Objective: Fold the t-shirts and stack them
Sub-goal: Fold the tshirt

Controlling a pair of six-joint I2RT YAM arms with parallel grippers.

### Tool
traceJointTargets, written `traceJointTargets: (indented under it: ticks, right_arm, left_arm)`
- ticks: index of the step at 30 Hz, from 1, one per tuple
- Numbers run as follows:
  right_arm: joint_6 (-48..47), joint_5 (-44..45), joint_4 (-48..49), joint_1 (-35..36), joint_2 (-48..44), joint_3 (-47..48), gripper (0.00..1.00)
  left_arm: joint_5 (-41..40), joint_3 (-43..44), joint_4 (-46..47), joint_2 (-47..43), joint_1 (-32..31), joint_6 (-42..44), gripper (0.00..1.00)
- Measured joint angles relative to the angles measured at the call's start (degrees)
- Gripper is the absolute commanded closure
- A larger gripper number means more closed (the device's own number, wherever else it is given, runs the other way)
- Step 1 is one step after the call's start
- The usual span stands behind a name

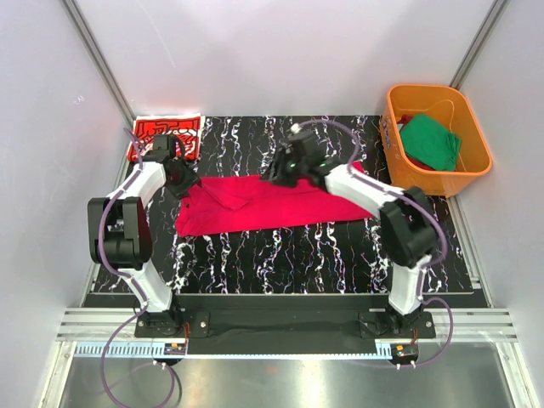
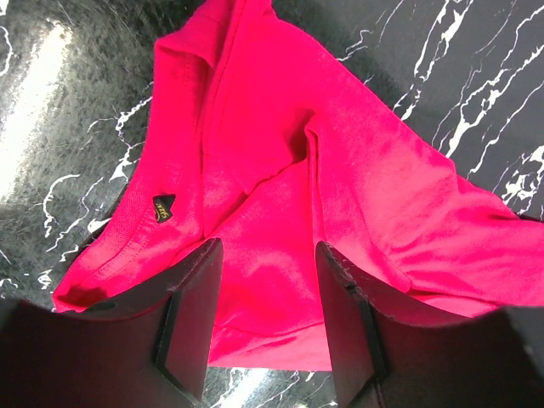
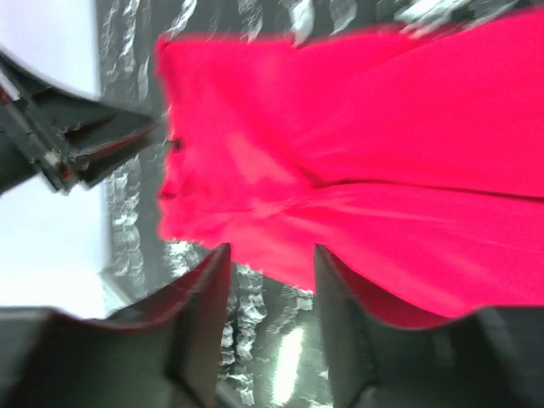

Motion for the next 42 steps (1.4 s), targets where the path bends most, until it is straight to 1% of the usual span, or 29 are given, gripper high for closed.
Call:
traceJointTargets:
  ticks: [1, 3, 7, 10, 11, 16, 23, 27, 28, 31, 34, 38, 42]
  right_arm:
    - [2.34, -1.60, 2.32, 1.27, 1.99, 0.07, 0.58]
    - [6.12, -3.74, 5.95, 3.08, 5.95, 0.28, 0.59]
    - [12.81, -6.16, 10.10, 5.95, 13.51, 0.94, 0.52]
    - [15.85, -6.49, 11.04, 7.19, 15.82, 0.96, 0.47]
    - [16.72, -6.47, 11.32, 7.50, 16.17, 1.07, 0.45]
    - [19.47, -6.54, 13.57, 8.07, 16.85, 2.54, 0.46]
    - [22.32, -6.86, 16.28, 8.07, 17.66, 3.56, 0.50]
    - [22.69, -6.75, 16.35, 8.07, 17.77, 3.43, 0.50]
    - [22.73, -6.69, 16.41, 8.07, 17.77, 3.37, 0.50]
    - [23.04, -6.62, 16.41, 8.09, 17.77, 2.89, 0.52]
    - [23.32, -6.54, 16.41, 8.20, 17.77, 2.58, 0.53]
    - [23.78, -6.43, 16.44, 8.46, 17.77, 2.47, 0.54]
    - [24.13, -6.25, 16.35, 8.72, 17.77, 2.40, 0.52]
  left_arm:
    - [0.31, 0.00, -0.02, 0.00, 0.00, 0.09, 0.48]
    - [0.98, 0.00, 0.00, 0.00, 0.00, 0.31, 0.48]
    - [2.43, 0.02, 0.20, 0.07, -0.02, 0.70, 0.48]
    - [2.99, 0.04, 0.66, 0.22, -0.04, 0.92, 0.48]
    - [3.23, 0.07, 0.83, 0.39, -0.07, 0.94, 0.48]
    - [3.98, 0.26, 1.25, 1.86, -0.35, 1.18, 0.49]
    - [4.20, -0.63, 1.64, 1.42, -0.87, 1.31, 0.55]
    - [4.07, -4.94, 1.99, -3.37, -1.88, 1.16, 0.59]
    - [3.96, -6.16, 1.84, -5.22, -2.08, 1.05, 0.64]
    - [3.96, -9.09, 1.68, -10.43, -2.60, 0.66, 0.70]
    - [4.00, -11.58, 2.10, -14.29, -2.60, 0.37, 0.72]
    - [4.00, -15.72, 2.51, -17.31, -2.58, 0.13, 0.77]
    - [3.98, -19.58, 2.80, -17.81, -2.58, -0.07, 0.78]
